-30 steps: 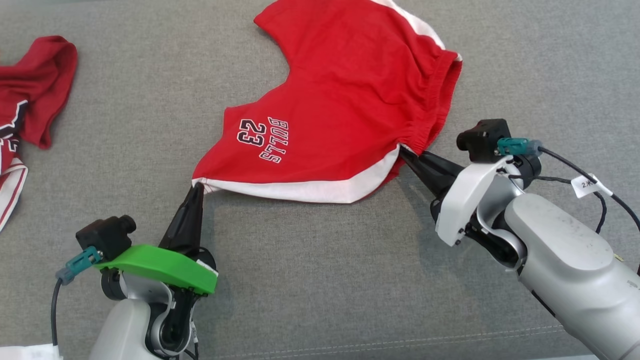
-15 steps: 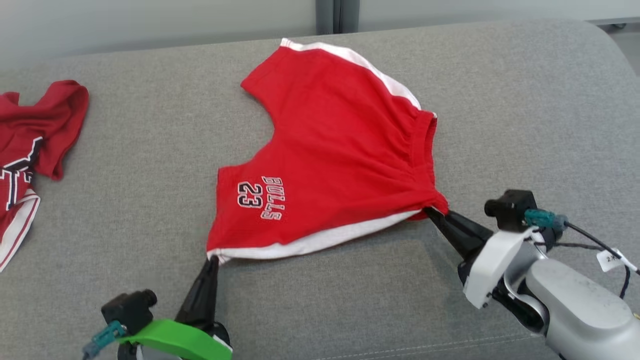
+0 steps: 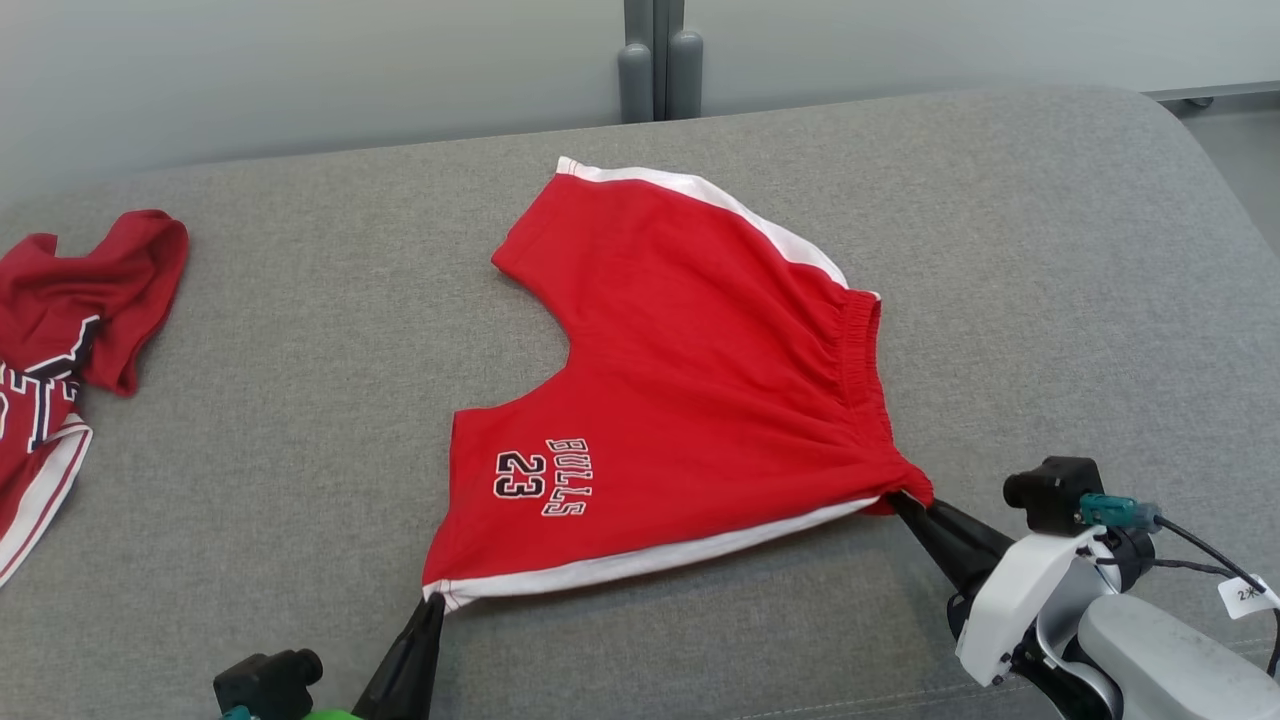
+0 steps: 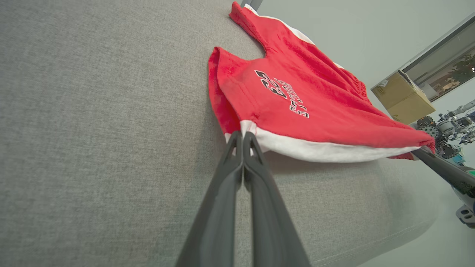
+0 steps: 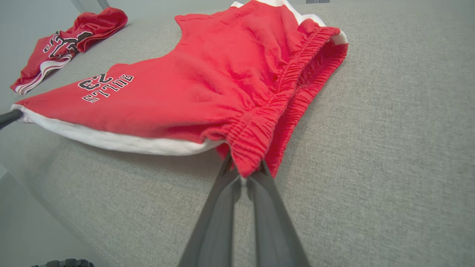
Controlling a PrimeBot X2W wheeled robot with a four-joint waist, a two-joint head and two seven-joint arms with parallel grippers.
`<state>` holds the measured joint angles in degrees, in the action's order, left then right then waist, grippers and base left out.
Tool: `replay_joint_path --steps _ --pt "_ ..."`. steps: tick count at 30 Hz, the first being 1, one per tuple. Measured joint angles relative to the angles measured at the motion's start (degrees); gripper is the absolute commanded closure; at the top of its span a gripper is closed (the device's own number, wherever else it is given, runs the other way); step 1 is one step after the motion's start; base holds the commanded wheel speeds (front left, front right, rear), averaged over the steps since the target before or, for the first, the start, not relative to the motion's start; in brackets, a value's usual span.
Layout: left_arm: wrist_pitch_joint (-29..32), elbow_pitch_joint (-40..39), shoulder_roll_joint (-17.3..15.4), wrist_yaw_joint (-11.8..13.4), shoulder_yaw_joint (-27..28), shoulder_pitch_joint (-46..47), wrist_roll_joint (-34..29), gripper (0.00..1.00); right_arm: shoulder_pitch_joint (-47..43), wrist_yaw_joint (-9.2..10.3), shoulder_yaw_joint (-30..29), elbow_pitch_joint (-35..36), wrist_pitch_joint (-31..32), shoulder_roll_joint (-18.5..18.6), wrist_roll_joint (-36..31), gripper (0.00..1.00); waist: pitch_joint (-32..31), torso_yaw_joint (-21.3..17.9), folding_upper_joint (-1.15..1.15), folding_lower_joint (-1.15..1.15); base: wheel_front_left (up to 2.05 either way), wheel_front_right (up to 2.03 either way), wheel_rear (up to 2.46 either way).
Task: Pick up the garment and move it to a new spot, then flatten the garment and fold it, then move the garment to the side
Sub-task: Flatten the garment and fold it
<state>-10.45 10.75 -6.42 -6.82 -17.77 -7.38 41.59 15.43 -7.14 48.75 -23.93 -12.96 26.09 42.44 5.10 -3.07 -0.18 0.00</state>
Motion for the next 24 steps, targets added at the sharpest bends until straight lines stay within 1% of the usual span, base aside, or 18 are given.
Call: replay_joint_path --steps 5,10,12,13,14,15,16,17,18,19,20,21,24 --pt "0.41 1.52 0.03 0.00 -0.48 -0.02 0.32 1.00 -1.01 0.00 1.71 -0.81 -0.19 -0.78 -0.18 1.00 -0.09 0.04 0.00 0.00 0.00 0.00 0.00" --pt "0.91 1.91 0.12 0.00 -0.93 -0.02 0.58 1.00 -1.26 -0.01 3.21 -2.63 -0.21 -0.83 -1.78 1.00 -0.25 -0.02 0.00 0.00 0.00 0.00 0.00" --pt "0.91 1.99 0.11 0.00 -0.96 -0.02 0.58 1.00 -1.58 -0.01 3.34 -2.97 -0.47 -0.93 -2.07 0.90 -0.32 -0.11 0.00 0.00 0.00 0.00 0.00" --pt "0.91 2.02 0.11 0.00 -0.96 -0.02 0.58 1.00 -1.69 -0.01 3.46 -3.10 -0.67 -0.94 -2.22 0.83 -0.34 -0.16 0.00 0.00 0.00 0.00 0.00" --pt "0.91 2.04 0.11 -0.01 -0.97 -0.02 0.58 1.00 -1.80 -0.01 3.50 -3.24 -0.68 -0.96 -2.52 0.64 -0.37 -0.22 0.00 0.00 0.00 0.00 0.00" --pt "0.91 2.07 0.11 -0.01 -0.97 -0.02 0.58 1.00 -1.85 -0.01 3.58 -3.41 -0.69 -0.96 -2.96 0.50 -0.38 -0.28 0.00 0.00 0.00 0.00 0.00" --pt "0.91 2.11 0.10 -0.01 -0.96 -0.02 0.58 1.00 -1.85 -0.01 3.67 -3.58 -0.70 -0.92 -3.52 0.07 -0.38 -0.35 0.00 0.00 0.00 0.00 0.00" --pt "0.91 2.14 0.08 -0.01 -0.96 -0.02 0.58 1.00 -1.85 -0.01 3.78 -3.74 -0.70 -0.83 -4.08 0.00 -0.38 -0.43 0.00 0.00 0.00 0.00 0.00" --pt "0.91 2.15 0.03 -0.01 -0.94 -0.02 0.57 0.93 -1.85 -0.01 3.78 -3.89 -0.70 -0.78 -4.41 0.00 -0.37 -0.51 0.00 0.00 0.00 0.00 0.00" --pt "0.90 2.15 -0.03 -0.01 -0.93 -0.02 0.56 0.55 -1.87 0.00 3.74 -4.00 -0.71 -0.73 -4.52 0.00 -0.35 -0.59 0.00 0.00 0.00 0.00 0.00" --pt "0.90 2.14 -0.10 -0.01 -0.89 -0.02 0.51 0.34 -1.90 0.00 3.67 -4.07 -0.71 -0.66 -4.60 0.00 -0.32 -0.68 0.00 0.00 0.00 0.00 0.00" --pt "0.83 2.09 -0.21 -0.01 -0.79 -0.02 0.47 0.00 -1.92 0.01 3.57 -4.10 -0.71 -0.62 -4.69 0.00 -0.29 -0.77 0.00 0.00 0.00 0.00 0.00" --pt "0.40 1.69 -0.71 -0.01 0.08 -0.02 0.38 0.00 -1.94 0.10 3.34 -4.07 -0.91 -0.54 -5.24 0.00 -0.17 -1.14 0.00 0.00 0.00 0.00 0.00"
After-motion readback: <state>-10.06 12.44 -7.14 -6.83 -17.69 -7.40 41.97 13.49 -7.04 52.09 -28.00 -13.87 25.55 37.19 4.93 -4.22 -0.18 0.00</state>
